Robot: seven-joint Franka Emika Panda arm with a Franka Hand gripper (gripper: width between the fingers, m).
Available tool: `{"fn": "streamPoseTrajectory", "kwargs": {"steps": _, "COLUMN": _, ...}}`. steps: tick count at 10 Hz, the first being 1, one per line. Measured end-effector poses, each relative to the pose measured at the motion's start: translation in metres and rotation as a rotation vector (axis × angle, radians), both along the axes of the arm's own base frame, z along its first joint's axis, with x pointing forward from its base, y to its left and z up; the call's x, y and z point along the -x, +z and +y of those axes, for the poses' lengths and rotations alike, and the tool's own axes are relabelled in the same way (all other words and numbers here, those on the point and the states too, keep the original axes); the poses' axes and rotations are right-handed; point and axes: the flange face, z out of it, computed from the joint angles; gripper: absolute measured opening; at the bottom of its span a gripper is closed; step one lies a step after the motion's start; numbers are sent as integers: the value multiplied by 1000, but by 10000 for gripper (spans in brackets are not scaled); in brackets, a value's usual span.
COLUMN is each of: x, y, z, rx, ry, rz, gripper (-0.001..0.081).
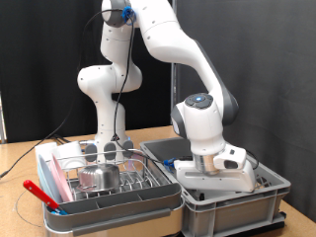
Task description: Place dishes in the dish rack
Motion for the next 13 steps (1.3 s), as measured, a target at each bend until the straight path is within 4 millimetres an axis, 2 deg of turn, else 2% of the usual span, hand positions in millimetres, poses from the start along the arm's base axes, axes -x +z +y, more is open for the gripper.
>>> {"fn": "streamPoseTrajectory", "kwargs": {"steps": 2, "x": 3, "y": -2, "z": 5, "rx": 2, "ry": 58, "rz": -5, "gripper": 806}}
{"fn": "streamPoseTrajectory", "kwargs": {"steps": 4, "x": 8, "y": -15, "z": 13, "rx": -11, "ry": 145, "rz": 5, "gripper": 806}}
{"fn": "streamPoseTrajectory", "kwargs": {"steps": 6, "x": 2, "y": -20, "z": 20, "rx": -10, "ry": 205, "rz": -35, "gripper": 806}}
{"fn": "streamPoseTrajectory", "kwargs": {"steps": 10, "x": -13, "y": -7, "z": 38, "rx": 3, "ry": 275, "rz": -77, "gripper": 806}}
{"fn": "streamPoseTrajectory", "kwargs": {"steps": 13, "x": -24, "y": 2, "z": 46, "rx": 57, "ry": 342, "rz": -29, "gripper": 806}}
